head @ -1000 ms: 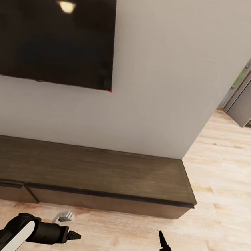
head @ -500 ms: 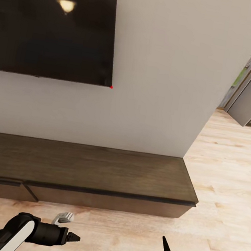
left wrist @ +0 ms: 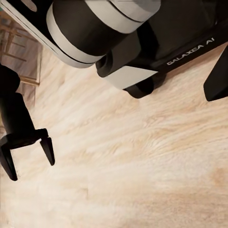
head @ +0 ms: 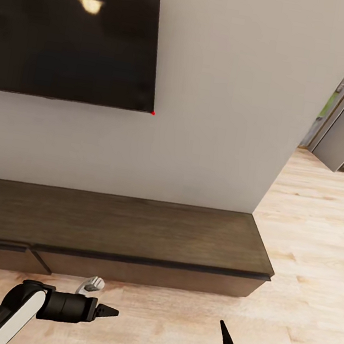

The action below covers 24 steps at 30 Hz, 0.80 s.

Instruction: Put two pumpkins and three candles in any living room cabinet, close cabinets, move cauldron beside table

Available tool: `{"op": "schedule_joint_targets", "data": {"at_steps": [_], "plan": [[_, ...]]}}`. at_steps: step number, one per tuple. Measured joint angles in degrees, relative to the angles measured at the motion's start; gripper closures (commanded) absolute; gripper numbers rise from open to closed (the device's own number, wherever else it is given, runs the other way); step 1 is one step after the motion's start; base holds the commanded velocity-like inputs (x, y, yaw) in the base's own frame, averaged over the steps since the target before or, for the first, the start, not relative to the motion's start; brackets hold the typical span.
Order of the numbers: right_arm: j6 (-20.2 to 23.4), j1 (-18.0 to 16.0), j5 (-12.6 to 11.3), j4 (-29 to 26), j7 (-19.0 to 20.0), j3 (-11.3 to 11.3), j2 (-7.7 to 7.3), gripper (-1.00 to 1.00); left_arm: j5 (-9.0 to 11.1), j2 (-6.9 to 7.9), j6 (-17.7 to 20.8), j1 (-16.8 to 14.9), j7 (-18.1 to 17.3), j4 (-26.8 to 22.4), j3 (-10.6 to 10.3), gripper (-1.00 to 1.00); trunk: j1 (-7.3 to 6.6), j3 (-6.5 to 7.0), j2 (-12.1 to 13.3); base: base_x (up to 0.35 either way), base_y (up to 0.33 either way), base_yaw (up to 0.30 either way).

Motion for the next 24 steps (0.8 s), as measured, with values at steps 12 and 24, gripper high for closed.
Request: {"op": "schedule_joint_targets", "data": {"at_steps": [12, 24], "plan": [[0.03, 0.00, -0.10, 0.78, 0.11, -0.03, -0.19, -1.00, 0.24, 0.96, 0.01, 0.00, -0.22, 0.29, 0.37, -1.00, 2.64, -2.15, -4.81, 0.000, 0.000, 0.000], [0.14, 0.00, -0.07, 0.51, 0.72, -0.04, -0.03, -1.00, 0.26, 0.64, 0.02, 0.00, -0.28, 0.32, -0.23, -1.00, 5.27, -4.31, -9.63, 0.000, 0.000, 0.000]]}}
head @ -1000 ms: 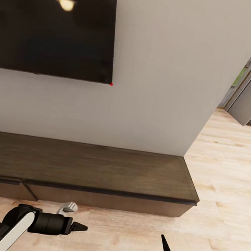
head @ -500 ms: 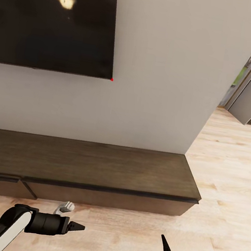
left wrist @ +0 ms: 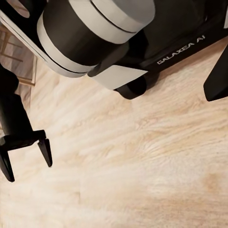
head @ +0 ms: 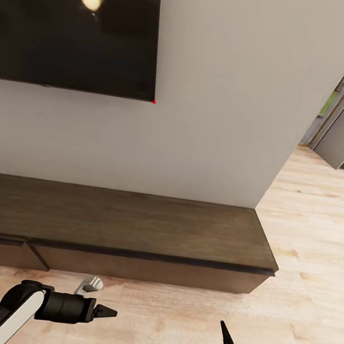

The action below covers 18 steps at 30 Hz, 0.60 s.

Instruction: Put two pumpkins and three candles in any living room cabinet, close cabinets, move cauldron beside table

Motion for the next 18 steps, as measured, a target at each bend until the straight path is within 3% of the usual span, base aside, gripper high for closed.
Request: {"op": "schedule_joint_targets", "data": {"at_steps": [18], "plan": [[-0.38, -0.04, -0.05, 0.31, -0.44, 0.01, 0.19, -1.00, 0.09, 0.04, -0.05, 0.00, -0.01, 0.08, -0.83, -1.00, 3.95, -3.23, -7.22, 0.000, 0.000, 0.000]]}}
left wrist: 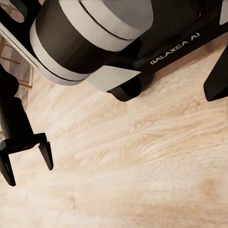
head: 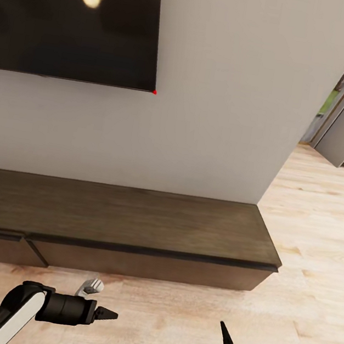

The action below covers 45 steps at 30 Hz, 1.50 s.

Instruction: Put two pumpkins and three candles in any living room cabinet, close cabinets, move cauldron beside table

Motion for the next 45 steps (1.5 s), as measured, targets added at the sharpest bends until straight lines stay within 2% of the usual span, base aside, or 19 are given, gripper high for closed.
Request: {"op": "schedule_joint_targets", "data": {"at_steps": [3, 8, 12, 15, 18, 19, 20, 24, 27, 30, 33, 36, 45], "plan": [[-0.79, -0.01, 0.03, 0.09, -0.42, 0.01, 0.11, -1.00, -0.01, -0.01, 0.02, 0.00, 0.00, -0.01, -0.07, -1.00, 0.66, -0.54, -1.20, 0.000, 0.000, 0.000], [-6.49, 0.02, -0.20, 0.14, -2.51, -0.04, 0.14, -1.00, 0.58, 0.10, 0.03, 0.01, -0.02, -0.08, 0.01, -1.00, 1.76, -1.44, -3.21, 0.000, 0.000, 0.000], [-6.34, 0.03, -2.76, -0.45, -3.66, -0.01, 0.09, -1.00, 1.01, 0.08, 0.03, 0.02, 0.00, -0.08, -0.02, -1.00, 2.64, -2.15, -4.81, 0.000, 0.000, 0.000], [-2.08, 0.01, -4.42, -0.86, -1.60, 0.04, 0.05, -1.00, 1.10, 0.14, 0.05, 0.01, -0.07, -0.08, -0.03, -1.00, 3.30, -2.69, -6.02, 0.000, 0.000, 0.000], [4.46, -0.02, -4.98, -1.46, 1.70, -0.01, -0.11, -1.00, 1.12, 0.14, 0.06, 0.00, -0.08, -0.08, -0.08, -1.00, 3.95, -3.23, -7.22, 0.000, 0.000, 0.000], [8.16, -0.04, -5.35, -3.01, 2.98, 0.01, -0.23, -1.00, 1.12, 0.14, 0.06, 0.00, -0.08, -0.06, -0.10, -1.00, 4.17, -3.41, -7.62, 0.000, 0.000, 0.000], [9.90, -0.04, -5.91, -4.59, 3.50, -0.05, -0.36, -1.00, 1.13, 0.11, 0.06, 0.00, -0.09, -0.04, -0.11, -1.00, 4.39, -3.59, -8.02, 0.000, 0.000, 0.000], [12.40, -0.05, -9.52, -9.34, 4.05, -0.08, -1.14, -1.00, 1.13, 0.07, 0.06, 0.01, -0.09, 0.00, -0.09, -1.00, 5.27, -4.31, -9.63, 0.000, 0.000, 0.000], [11.96, -0.25, -10.38, -10.12, 3.80, -0.07, -1.32, -1.00, 1.13, 0.12, 0.03, 0.00, -0.09, -0.01, -0.05, -1.00, 5.93, -4.85, -10.83, 0.000, 0.000, 0.000], [8.64, -0.42, -10.88, -10.49, 3.93, -0.07, -1.39, -1.00, 1.13, 0.09, 0.05, 0.00, -0.09, -0.06, -0.12, -1.00, 6.59, -5.39, -12.03, 0.000, 0.000, 0.000], [6.41, -0.46, -11.14, -10.82, 4.94, -0.10, -1.40, -1.00, 1.16, -0.03, 0.06, 0.02, -0.09, -0.08, -0.26, -1.00, 6.60, -5.39, -12.05, 0.000, 0.000, 0.000], [6.00, -0.47, -11.20, -11.09, 7.33, -0.07, -1.34, -1.00, 1.15, -0.04, 0.07, 0.00, -0.09, -0.08, -0.32, -1.00, 6.60, -5.39, -12.05, 0.000, 0.000, 0.000], [5.98, 0.03, -10.97, -13.38, 8.04, 0.01, -1.23, -1.00, 1.15, -0.23, 0.03, 0.00, -0.09, -0.07, -0.27, -1.00, 7.04, -5.75, -12.85, 0.000, 0.000, 0.000]]}}
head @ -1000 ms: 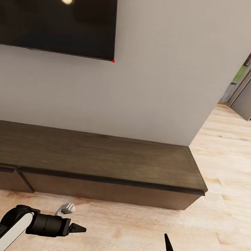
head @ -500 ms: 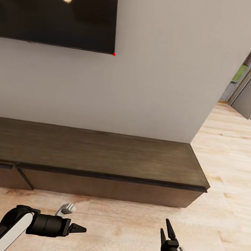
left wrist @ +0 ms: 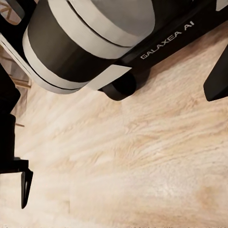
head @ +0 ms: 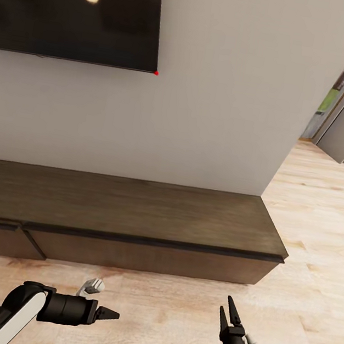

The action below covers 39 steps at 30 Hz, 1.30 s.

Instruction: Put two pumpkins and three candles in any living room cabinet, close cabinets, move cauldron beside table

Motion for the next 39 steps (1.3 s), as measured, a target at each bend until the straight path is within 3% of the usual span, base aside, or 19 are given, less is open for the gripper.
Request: {"op": "schedule_joint_targets", "data": {"at_steps": [4, 13, 39], "plan": [[0.02, 0.02, -0.03, 0.03, 0.15, -0.02, -0.10, -1.00, 0.02, 0.05, -0.04, 0.11, 0.00, -0.01, 0.40, -1.00, 0.00, 0.00, 0.00, 0.000, 0.000, 0.000], [-0.11, 0.03, -0.11, 0.04, 0.47, -0.07, -0.15, -1.00, 2.31, 0.52, -0.05, 0.31, 0.00, -0.09, 0.67, -1.00, 0.00, 0.00, 0.00, 0.033, 0.000, 0.000], [-0.51, 0.10, -0.15, 0.10, 0.50, -0.09, -0.08, -1.00, 2.32, 0.56, -0.15, 0.52, -2.05, 0.06, 0.35, -1.00, -0.01, 0.00, 0.00, 0.122, 0.000, 0.000]]}}
